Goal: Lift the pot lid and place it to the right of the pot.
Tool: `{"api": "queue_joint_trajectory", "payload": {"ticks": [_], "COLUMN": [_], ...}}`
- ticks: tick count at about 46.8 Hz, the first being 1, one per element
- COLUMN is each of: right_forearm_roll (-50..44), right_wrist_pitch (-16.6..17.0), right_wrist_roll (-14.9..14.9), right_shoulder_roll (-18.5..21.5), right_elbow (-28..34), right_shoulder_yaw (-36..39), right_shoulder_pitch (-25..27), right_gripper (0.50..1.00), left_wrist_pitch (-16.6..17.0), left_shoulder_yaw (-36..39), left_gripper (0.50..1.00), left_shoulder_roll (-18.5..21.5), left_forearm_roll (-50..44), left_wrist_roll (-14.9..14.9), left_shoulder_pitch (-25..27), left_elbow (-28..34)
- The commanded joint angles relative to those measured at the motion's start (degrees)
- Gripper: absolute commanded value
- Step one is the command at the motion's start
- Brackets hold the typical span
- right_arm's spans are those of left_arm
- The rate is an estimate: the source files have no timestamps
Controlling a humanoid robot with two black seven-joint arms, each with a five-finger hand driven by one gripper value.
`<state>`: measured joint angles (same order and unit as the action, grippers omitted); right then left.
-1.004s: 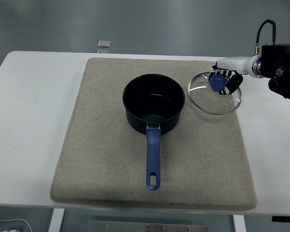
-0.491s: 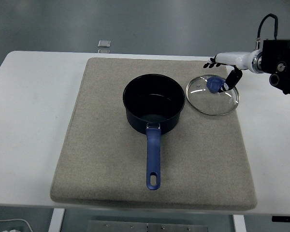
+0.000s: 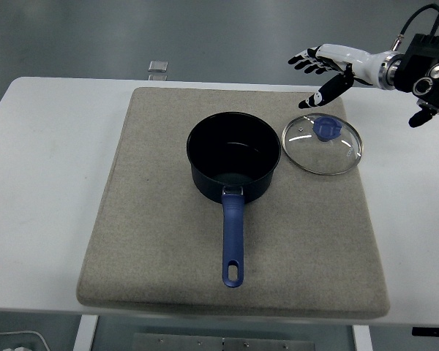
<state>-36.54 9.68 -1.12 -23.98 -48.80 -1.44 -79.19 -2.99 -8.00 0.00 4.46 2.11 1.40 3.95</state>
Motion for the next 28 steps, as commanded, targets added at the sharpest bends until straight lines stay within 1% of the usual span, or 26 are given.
{"api": "queue_joint_trajectory", "payload": {"ticks": [1,15,28], "right_forearm_roll": [4.19,14.73,30.29], "right_wrist_pitch": [-0.01,0.07,0.6], "right_wrist_roll": [0.07,0.07,-0.29], "right_shoulder_roll": [0.43,1.39,2.89], "right_elbow": [1.6,5.47,8.63], "right_shoulder_yaw": [1.61,9.44,12.95], "right_shoulder_pitch": [0.52,5.35,8.7], "right_gripper": [0.899,0.897,0.899], "left_wrist_pitch": [0.0,0.0,0.0], "left_shoulder_yaw": [0.0,0.0,0.0], "left_gripper": [1.0,1.0,1.0], "left_shoulder_roll": [0.0,0.0,0.0], "left_forearm_roll": [-0.06,-0.06,0.02], "left_wrist_roll": [0.0,0.0,0.0], "left_shoulder_pitch": [0.01,0.01,0.01], "left_elbow": [0.0,0.0,0.0]}}
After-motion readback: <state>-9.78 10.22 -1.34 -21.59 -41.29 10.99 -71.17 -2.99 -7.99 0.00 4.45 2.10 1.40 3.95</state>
